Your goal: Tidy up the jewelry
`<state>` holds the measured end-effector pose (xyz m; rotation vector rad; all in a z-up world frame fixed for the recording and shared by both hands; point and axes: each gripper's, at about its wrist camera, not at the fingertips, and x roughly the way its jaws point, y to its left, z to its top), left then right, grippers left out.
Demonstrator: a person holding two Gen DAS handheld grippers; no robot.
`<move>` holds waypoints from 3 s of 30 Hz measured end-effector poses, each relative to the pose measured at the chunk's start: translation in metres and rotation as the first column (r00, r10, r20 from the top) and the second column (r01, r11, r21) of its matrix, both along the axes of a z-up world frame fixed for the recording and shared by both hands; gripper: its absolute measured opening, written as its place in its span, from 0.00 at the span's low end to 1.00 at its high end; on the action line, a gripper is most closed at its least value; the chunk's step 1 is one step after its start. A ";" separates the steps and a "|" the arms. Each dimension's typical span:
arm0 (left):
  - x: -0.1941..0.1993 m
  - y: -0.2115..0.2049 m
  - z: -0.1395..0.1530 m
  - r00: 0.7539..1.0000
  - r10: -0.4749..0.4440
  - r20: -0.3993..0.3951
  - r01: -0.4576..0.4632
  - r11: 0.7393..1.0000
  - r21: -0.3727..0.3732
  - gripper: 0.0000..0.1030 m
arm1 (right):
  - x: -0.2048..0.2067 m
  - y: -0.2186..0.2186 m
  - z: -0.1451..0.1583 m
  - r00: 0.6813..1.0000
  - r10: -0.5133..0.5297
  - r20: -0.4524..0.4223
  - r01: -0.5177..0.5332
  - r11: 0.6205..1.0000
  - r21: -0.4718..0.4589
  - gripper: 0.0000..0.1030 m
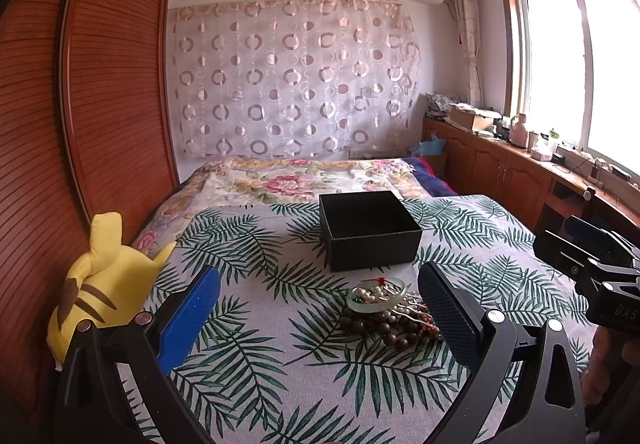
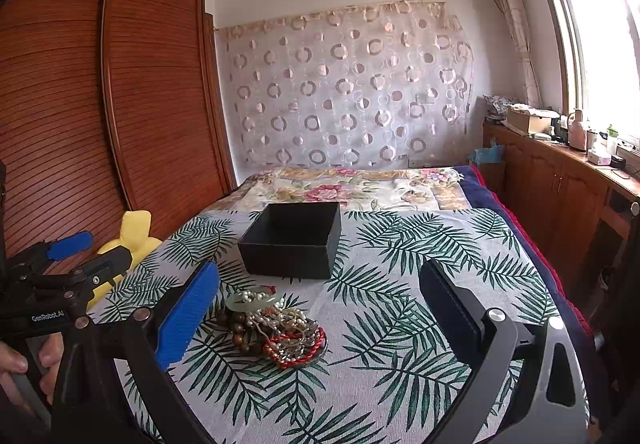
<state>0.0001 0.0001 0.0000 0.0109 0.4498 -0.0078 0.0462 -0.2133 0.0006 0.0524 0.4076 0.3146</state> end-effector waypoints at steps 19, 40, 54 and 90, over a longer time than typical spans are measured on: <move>0.004 -0.010 0.005 1.000 0.001 0.008 -0.001 1.000 -0.005 0.93 | 0.000 0.001 -0.001 1.000 0.000 -0.001 0.000 1.000 0.001 0.98; -0.003 -0.006 0.011 1.000 -0.001 0.014 0.001 1.000 -0.009 0.93 | -0.001 0.001 0.001 1.000 0.001 -0.001 -0.001 1.000 0.002 0.98; -0.002 -0.007 0.005 1.000 -0.008 0.005 0.008 1.000 -0.012 0.93 | -0.001 0.005 -0.005 1.000 0.005 -0.012 -0.005 1.000 0.002 0.98; 0.094 -0.002 -0.082 0.912 -0.255 -0.320 0.207 0.962 -0.177 0.90 | 0.061 0.017 -0.093 0.940 0.208 -0.269 -0.230 0.972 -0.055 0.60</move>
